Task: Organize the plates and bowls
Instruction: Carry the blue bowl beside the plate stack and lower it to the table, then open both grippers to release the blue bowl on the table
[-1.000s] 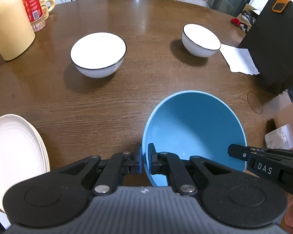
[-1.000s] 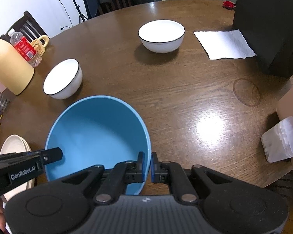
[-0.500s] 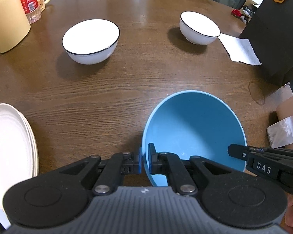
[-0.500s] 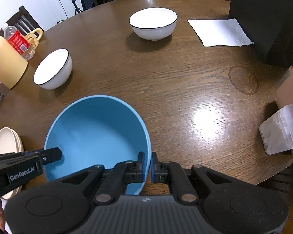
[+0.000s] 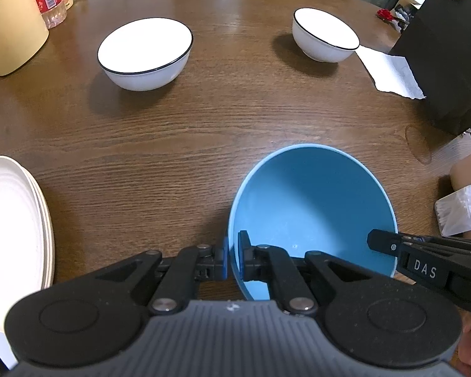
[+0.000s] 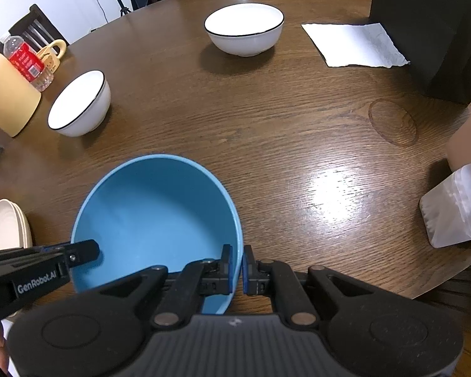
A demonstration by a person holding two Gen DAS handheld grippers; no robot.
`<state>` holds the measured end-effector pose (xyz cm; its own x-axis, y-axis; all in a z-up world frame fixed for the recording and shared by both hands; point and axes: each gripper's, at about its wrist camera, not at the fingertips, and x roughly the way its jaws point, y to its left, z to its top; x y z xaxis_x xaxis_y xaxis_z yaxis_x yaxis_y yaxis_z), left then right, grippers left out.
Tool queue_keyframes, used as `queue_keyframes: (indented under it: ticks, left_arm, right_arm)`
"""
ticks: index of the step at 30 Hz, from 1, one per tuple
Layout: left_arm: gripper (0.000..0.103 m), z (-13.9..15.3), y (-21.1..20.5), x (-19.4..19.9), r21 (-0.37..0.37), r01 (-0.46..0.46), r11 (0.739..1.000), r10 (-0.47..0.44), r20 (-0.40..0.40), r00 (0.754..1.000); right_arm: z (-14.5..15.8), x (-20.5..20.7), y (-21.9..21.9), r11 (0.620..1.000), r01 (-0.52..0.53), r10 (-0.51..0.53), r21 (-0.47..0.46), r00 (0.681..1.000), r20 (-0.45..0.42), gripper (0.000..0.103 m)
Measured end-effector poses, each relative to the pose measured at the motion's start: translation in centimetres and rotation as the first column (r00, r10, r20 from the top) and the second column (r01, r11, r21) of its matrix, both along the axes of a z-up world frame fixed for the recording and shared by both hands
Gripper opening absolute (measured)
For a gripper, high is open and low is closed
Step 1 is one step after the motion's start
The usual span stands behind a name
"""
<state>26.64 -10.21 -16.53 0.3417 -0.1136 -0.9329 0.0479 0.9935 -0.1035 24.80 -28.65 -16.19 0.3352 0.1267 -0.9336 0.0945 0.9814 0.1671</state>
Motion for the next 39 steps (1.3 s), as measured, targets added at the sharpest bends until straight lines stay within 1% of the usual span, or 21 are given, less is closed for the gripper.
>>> queue_keyframes:
  ticks: [14, 19, 23, 25, 26, 27, 28, 29, 30, 32, 34, 35, 36, 37, 39]
  left_arm:
    - [0.007, -0.4, -0.1, -0.1, -0.001, 0.000, 1.000, 0.000, -0.006, 1.000]
    - [0.008, -0.5, 0.0, 0.0, -0.012, -0.003, 1.000, 0.003, -0.010, 1.000]
    - [0.009, -0.5, 0.0, 0.1, -0.015, -0.003, 1.000, 0.003, -0.013, 1.000]
    - [0.011, -0.5, 0.1, 0.1, -0.022, -0.006, 1.000, 0.005, -0.015, 1.000]
    - [0.016, -0.4, 0.1, 0.0, -0.022, -0.008, 1.000, 0.007, -0.014, 1.000]
    - [0.024, -0.3, 0.2, 0.0, -0.022, -0.008, 1.000, 0.008, -0.011, 1.000]
    - [0.028, -0.2, 0.2, -0.1, -0.021, -0.009, 1.000, 0.009, -0.006, 1.000]
    - [0.036, 0.0, 0.2, -0.1, -0.022, -0.011, 1.000, 0.011, 0.001, 1.000]
    - [0.039, 0.3, 0.3, -0.2, -0.022, -0.013, 1.000, 0.013, 0.009, 1.000]
    - [0.041, 0.7, 0.4, -0.3, -0.024, -0.014, 1.000, 0.015, 0.020, 1.000]
    - [0.047, 1.1, 0.6, -0.5, -0.024, -0.016, 1.000, 0.017, 0.032, 0.999]
    - [0.051, 1.4, 0.7, -0.5, -0.024, -0.017, 1.000, 0.018, 0.039, 0.999]
    - [0.055, 1.7, 0.9, -0.7, -0.025, -0.020, 1.000, 0.021, 0.047, 0.999]
    - [0.058, 1.9, 1.0, -0.8, -0.024, -0.022, 0.999, 0.024, 0.054, 0.998]
    - [0.064, 2.3, 1.2, -1.0, -0.017, -0.028, 0.999, 0.029, 0.069, 0.997]
  right_arm:
    - [-0.3, 0.1, 0.1, 1.000, -0.002, 0.002, -0.004, 1.000, -0.005, 0.006]
    - [-0.4, 0.1, 0.1, 1.000, -0.001, 0.001, -0.005, 1.000, -0.006, 0.006]
    - [-0.5, 0.1, 0.0, 1.000, -0.001, 0.001, 0.000, 1.000, -0.007, 0.007]
    - [-0.5, 0.1, 0.0, 1.000, -0.002, 0.002, 0.004, 1.000, -0.008, 0.010]
    - [-0.5, 0.1, 0.0, 1.000, -0.004, 0.004, 0.005, 1.000, -0.007, 0.010]
    - [-0.4, 0.1, -0.1, 1.000, -0.004, 0.004, 0.006, 1.000, -0.006, 0.011]
    - [-0.3, 0.1, -0.1, 1.000, -0.003, 0.003, 0.007, 1.000, -0.004, 0.011]
    - [-0.2, 0.1, -0.2, 1.000, -0.002, 0.002, 0.008, 1.000, -0.001, 0.012]
    - [-0.1, 0.1, -0.3, 1.000, -0.001, 0.001, 0.010, 1.000, 0.001, 0.012]
    - [0.3, 0.0, -0.4, 1.000, -0.001, 0.001, 0.012, 1.000, 0.008, 0.014]
    - [0.6, -0.2, -0.5, 1.000, -0.003, 0.003, 0.015, 1.000, 0.015, 0.025]
    - [0.8, -0.3, -0.5, 1.000, -0.005, 0.005, 0.013, 1.000, 0.018, 0.027]
    - [0.9, -0.4, -0.5, 1.000, -0.007, 0.007, 0.010, 1.000, 0.021, 0.034]
    - [1.1, -0.6, -0.5, 1.000, -0.007, 0.007, 0.010, 1.000, 0.026, 0.039]
    - [1.5, -0.9, -0.6, 1.000, -0.011, 0.010, 0.019, 0.999, 0.035, 0.042]
